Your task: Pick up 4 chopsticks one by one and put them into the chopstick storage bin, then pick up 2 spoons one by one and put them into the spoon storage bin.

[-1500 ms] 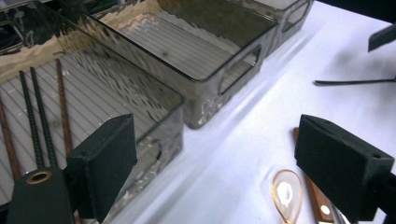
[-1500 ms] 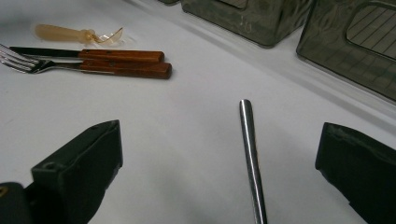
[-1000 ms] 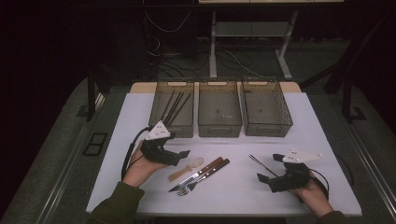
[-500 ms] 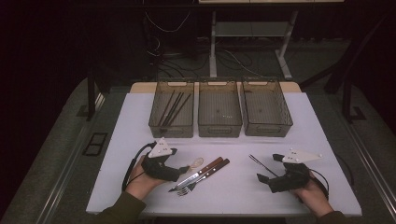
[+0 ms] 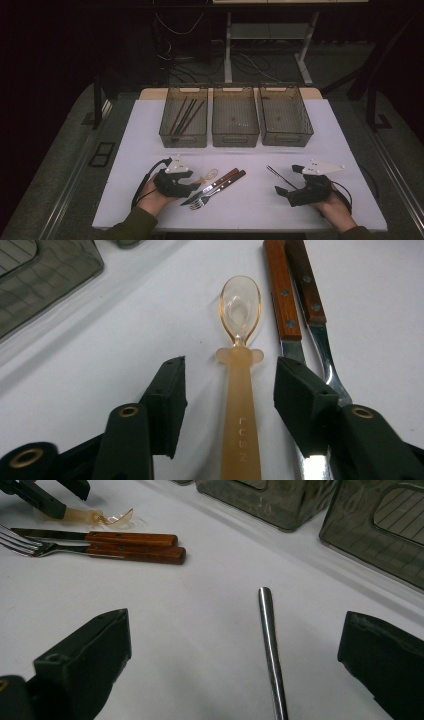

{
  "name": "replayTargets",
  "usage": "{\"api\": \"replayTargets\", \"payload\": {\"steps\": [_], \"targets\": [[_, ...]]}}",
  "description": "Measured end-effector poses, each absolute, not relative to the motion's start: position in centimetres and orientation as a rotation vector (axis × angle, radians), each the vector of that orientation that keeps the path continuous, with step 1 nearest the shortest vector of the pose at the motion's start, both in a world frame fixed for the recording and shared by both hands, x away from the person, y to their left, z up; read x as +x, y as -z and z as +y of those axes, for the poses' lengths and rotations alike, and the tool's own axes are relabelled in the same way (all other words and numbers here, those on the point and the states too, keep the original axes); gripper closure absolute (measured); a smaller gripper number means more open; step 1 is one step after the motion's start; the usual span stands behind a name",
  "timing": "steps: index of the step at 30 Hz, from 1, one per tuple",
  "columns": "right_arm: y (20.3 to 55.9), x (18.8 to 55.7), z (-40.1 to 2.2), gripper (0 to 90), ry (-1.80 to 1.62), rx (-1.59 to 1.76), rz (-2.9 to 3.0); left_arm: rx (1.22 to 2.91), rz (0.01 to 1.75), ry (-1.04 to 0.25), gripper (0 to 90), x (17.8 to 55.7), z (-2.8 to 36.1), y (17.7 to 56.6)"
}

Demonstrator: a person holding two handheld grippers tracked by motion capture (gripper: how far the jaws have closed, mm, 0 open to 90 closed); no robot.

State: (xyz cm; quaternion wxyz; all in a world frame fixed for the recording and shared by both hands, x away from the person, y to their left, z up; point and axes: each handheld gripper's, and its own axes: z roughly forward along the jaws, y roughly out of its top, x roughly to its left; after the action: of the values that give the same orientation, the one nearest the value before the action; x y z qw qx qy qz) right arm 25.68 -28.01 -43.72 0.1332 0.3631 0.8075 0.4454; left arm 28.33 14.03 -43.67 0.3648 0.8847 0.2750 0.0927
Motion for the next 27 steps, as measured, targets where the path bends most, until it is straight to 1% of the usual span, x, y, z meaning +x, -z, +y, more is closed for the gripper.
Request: {"api": "replayTargets", "payload": {"steps": [11, 23, 27], "targets": [[43.68, 25.63, -28.03, 0.9, -1.293, 1.045, 2.339, 2.348, 0.697, -0.235, 63.1, 27.98, 13.90, 44.08], [43.74, 25.68, -27.91, 0.9, -1.283, 1.051, 2.345, 2.370, 0.688, -0.236, 73.0, 27.90, 13.71, 44.00], [43.75, 25.66, -27.86, 0.9, -1.284, 1.046, 2.348, 2.372, 0.693, -0.235, 74.1, 27.91, 13.69, 43.98]]}}
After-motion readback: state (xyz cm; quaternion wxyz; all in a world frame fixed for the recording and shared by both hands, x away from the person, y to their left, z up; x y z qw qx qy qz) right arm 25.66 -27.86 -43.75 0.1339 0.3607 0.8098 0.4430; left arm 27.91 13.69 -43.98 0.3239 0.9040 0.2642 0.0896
